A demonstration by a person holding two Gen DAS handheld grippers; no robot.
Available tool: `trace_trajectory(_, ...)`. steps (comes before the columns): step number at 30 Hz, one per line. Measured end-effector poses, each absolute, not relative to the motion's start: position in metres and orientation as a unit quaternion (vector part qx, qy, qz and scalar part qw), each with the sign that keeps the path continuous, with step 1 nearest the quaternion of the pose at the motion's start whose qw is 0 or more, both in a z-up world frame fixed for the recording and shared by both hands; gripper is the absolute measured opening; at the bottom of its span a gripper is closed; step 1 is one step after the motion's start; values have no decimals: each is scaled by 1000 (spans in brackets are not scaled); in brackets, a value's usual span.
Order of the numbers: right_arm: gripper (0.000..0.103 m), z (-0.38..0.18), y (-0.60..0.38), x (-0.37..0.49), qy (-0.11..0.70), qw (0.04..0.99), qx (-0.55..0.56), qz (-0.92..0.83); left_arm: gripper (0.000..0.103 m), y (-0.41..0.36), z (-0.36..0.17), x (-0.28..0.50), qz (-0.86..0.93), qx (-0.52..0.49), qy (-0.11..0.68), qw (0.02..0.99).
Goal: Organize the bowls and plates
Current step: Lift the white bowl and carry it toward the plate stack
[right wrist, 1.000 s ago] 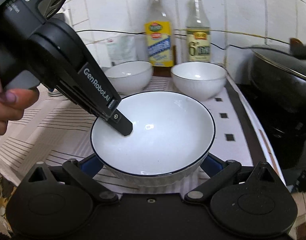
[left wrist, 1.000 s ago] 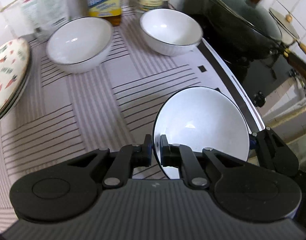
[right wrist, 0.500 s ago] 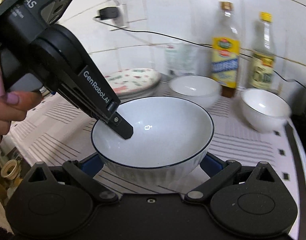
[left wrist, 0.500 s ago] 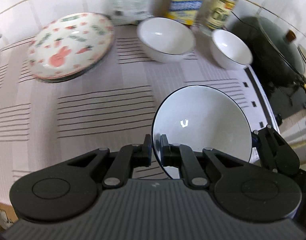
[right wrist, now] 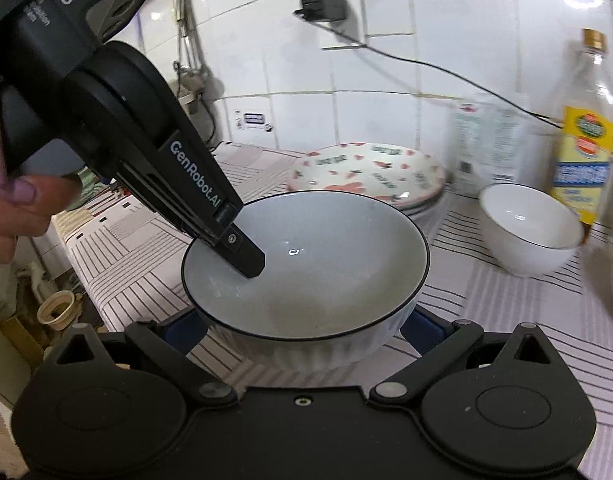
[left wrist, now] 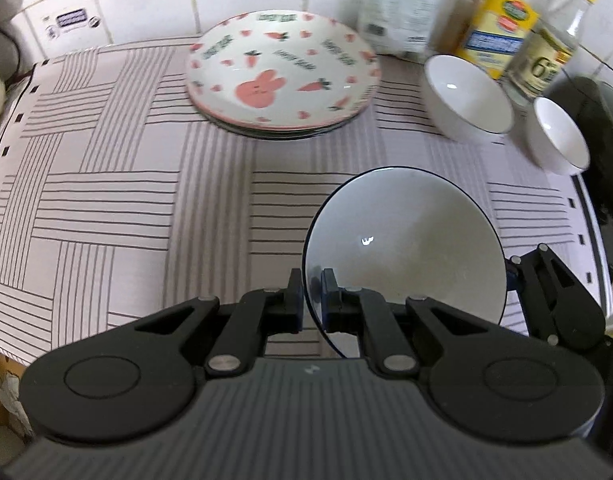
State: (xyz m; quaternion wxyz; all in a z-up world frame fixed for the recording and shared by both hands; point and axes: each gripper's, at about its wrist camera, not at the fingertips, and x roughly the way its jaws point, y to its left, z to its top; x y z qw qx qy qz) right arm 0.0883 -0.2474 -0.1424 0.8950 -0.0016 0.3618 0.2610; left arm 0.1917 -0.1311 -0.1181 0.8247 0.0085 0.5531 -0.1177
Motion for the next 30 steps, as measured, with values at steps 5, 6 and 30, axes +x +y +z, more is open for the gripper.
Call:
trace_trajectory(5,103,-157,-231,101,367,888,-13,276,7,-119,-133,197,-107,15,540,835)
trace_trajectory(6,103,-160,-229,103,369,887,-16,278,7,-116,-135,198,-105,15,536,838)
trace_trajectory(30,101,-170,-218,132,451,842,-44,292,24,-116,-147,217,-40,74,573,816)
